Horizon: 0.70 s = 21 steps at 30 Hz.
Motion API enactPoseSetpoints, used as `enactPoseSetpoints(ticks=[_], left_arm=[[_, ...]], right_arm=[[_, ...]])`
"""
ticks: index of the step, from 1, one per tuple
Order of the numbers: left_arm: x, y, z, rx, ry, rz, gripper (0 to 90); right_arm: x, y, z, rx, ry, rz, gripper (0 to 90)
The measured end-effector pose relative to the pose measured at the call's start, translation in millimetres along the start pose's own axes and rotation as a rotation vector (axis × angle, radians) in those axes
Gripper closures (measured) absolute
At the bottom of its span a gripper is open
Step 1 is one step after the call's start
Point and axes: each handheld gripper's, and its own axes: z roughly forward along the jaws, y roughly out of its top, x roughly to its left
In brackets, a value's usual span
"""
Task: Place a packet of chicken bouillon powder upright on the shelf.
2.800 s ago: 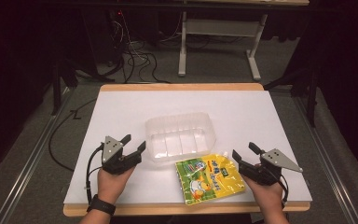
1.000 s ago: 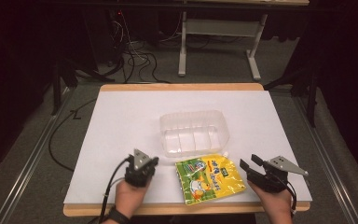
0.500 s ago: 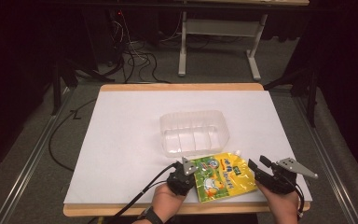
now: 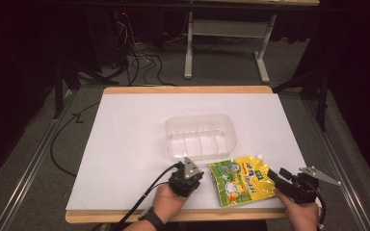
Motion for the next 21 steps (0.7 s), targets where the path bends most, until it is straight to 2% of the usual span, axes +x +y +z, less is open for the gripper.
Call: enactPoseSetpoints(ticks=[1,3,5,7,9,12,15,18,21], left_arm=[[9.3,-1.5,-9.2,-0.02,0.02,0.018,79.0],[21.0,-3.9,-19.1,-0.053,0.039,0.013,74.2],[31.5,-6.7,-26.3,-0.095,0.051,-0.003,69.1],[37.7,-6.9,-27.9,-0.112,0.052,-0.036,67.7],[37.4,-4.4,-27.1,-0.133,0.041,-0.046,66.2],[30.8,-1.8,-23.1,-0.136,0.026,-0.008,64.8],[27.9,-2.2,-18.8,-0.126,0.014,0.008,62.7],[29.6,-2.5,-17.6,-0.131,0.008,-0.003,59.9],[31.7,-3.4,-16.0,-0.118,0.012,-0.012,58.0]], right_arm=[[-2.6,-2.8,-1.7,0.013,0.0,0.017,43.5],[-7.5,-8.4,-5.3,0.034,0.011,0.056,43.4],[-10.9,-13.6,-8.7,0.048,0.021,0.084,43.7],[-12.3,-17.7,-11.7,0.065,0.032,0.107,43.7],[-13.6,-20.7,-13.2,0.069,0.047,0.132,43.7],[-15.3,-25.1,-10.2,0.091,0.071,0.157,44.2],[-17.6,-27.2,-7.2,0.105,0.079,0.178,46.0],[-23.1,-28.4,-6.9,0.098,0.136,0.231,49.3],[-22.3,-27.6,-6.8,0.089,0.178,0.242,51.0]])
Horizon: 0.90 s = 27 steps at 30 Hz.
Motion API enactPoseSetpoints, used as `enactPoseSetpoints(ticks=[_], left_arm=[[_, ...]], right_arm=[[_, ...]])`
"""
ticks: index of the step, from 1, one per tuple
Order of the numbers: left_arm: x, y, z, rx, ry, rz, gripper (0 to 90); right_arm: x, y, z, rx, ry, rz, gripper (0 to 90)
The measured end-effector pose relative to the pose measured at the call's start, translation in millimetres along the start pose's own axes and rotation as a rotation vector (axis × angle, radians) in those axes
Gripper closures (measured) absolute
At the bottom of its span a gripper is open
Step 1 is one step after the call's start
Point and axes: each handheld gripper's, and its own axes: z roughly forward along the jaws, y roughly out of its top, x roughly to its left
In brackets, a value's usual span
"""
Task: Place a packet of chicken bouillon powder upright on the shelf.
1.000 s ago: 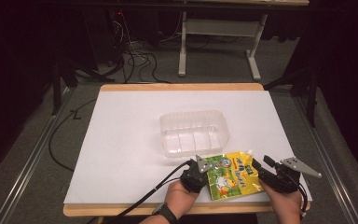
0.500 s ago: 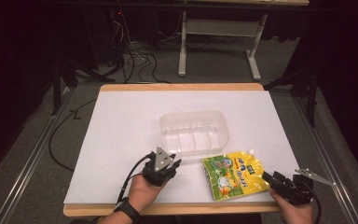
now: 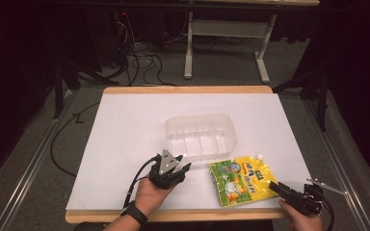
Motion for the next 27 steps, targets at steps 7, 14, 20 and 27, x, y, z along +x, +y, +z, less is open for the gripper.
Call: enactPoseSetpoints(ticks=[7,14,20,27], left_arm=[[0.8,-1.1,-0.9,0.008,0.011,0.007,56.1],[3.8,-1.6,-2.8,0.004,0.017,-0.004,55.4],[8.8,-1.5,-5.6,-0.002,0.029,-0.022,55.3],[10.1,-2.8,-10.7,-0.012,0.034,-0.034,55.1]], right_arm=[[15.0,3.9,-4.5,-0.067,0.071,-0.053,58.7],[15.4,2.8,12.8,0.029,0.022,-0.076,68.0],[14.1,5.2,13.8,0.02,-0.001,-0.083,77.0],[16.4,9.6,14.9,-0.001,-0.009,-0.1,90.0]])
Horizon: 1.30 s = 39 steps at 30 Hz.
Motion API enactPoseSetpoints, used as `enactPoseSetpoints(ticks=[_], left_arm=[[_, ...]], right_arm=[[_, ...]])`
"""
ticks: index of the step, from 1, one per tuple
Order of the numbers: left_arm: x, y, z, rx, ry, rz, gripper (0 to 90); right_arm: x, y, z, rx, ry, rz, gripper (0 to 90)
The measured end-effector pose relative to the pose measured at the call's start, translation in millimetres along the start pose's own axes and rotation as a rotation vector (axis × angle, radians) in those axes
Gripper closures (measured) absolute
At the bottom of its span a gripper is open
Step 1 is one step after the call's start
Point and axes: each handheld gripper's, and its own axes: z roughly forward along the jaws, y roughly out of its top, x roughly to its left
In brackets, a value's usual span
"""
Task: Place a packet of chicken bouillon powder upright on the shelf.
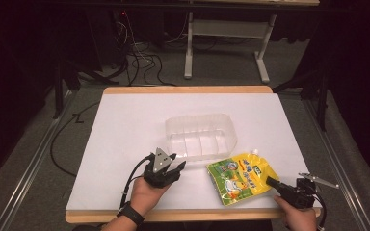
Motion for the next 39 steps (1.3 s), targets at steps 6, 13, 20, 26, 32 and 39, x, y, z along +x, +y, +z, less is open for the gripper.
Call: enactPoseSetpoints(ticks=[6,13,20,26,32,39], left_arm=[[3.0,-4.0,-6.6,-0.003,0.01,-0.015,54.8],[7.0,-8.7,-12.5,-0.004,0.022,-0.029,54.6],[8.7,-11.9,-17.3,-0.008,0.029,-0.035,53.6],[13.1,-16.0,-21.8,-0.015,0.035,-0.05,51.5],[21.5,-22.3,-29.3,-0.019,0.06,-0.063,50.2],[27.5,-24.5,-49.9,-0.057,0.075,-0.078,48.6]], right_arm=[[8.3,7.7,-2.4,-0.053,0.001,-0.05,90.0],[8.2,15.9,-3.9,-0.098,-0.002,-0.064,90.0],[4.3,25.1,-14.6,-0.162,-0.006,-0.065,90.0],[5.0,35.6,-26.4,-0.233,-0.036,-0.098,90.0],[13.2,47.2,-37.1,-0.307,-0.064,-0.156,90.0],[33.1,62.4,-44.7,-0.376,-0.089,-0.258,90.0]])
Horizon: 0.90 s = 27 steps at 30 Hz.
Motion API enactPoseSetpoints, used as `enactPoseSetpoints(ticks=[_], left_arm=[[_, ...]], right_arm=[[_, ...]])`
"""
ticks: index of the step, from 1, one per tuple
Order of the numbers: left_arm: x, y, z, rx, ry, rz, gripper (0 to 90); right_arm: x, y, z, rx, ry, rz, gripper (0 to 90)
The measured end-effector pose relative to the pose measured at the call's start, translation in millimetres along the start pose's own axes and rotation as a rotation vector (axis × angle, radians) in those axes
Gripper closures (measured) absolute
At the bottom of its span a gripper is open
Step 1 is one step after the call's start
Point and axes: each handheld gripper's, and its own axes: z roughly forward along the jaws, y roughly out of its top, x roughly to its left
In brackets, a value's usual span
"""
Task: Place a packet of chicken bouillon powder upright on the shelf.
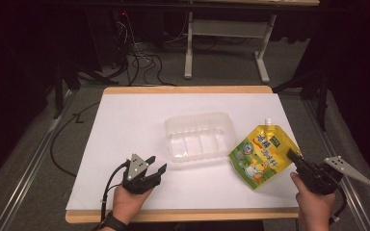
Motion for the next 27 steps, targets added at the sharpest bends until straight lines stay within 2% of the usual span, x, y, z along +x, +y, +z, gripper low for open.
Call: enactPoseSetpoints(ticks=[2,3,5,10,12,13,16,17,18,19,20,27], left_arm=[[0.4,0.0,-3.9,-0.009,0.001,-0.005,47.8],[2.2,-0.4,-12.1,-0.019,0.002,-0.013,47.5],[5.4,-0.7,-17.9,-0.026,0.015,-0.005,46.7],[13.5,-4.1,-26.5,-0.044,0.033,-0.021,45.2],[16.4,-8.2,-29.9,-0.055,0.028,-0.033,44.3],[17.7,-11.2,-32.2,-0.075,0.021,-0.043,44.2],[19.4,-11.0,-31.3,-0.071,0.013,-0.042,43.5],[20.5,-11.2,-30.2,-0.069,0.029,-0.029,43.3],[21.4,-11.7,-29.7,-0.064,0.042,-0.026,43.3],[24.8,-13.0,-28.4,-0.055,0.051,-0.038,43.0],[26.3,-13.1,-27.7,-0.054,0.06,-0.045,42.9],[32.4,-11.8,-28.2,-0.055,0.066,-0.071,42.5]], right_arm=[[4.3,5.6,1.8,-0.016,0.002,-0.02,90.0],[6.4,8.9,3.5,-0.019,0.007,-0.029,90.0],[9.2,12.5,6.8,-0.025,0.003,-0.037,90.0],[12.1,19.5,14.9,-0.042,-0.006,-0.04,90.0],[12.9,23.9,19.4,-0.045,-0.024,-0.056,90.0],[11.4,27.7,22.8,-0.051,-0.05,-0.064,90.0],[10.6,29.9,25.1,-0.043,-0.07,-0.088,90.0],[11.7,30.5,26.7,-0.039,-0.084,-0.129,90.0],[11.7,30.5,26.7,-0.039,-0.084,-0.129,90.0],[13.2,31.7,27.9,-0.03,-0.082,-0.167,90.0],[13.8,31.9,28.2,-0.029,-0.081,-0.179,90.0],[18.2,21.6,26.8,-0.053,-0.038,-0.194,90.0]])
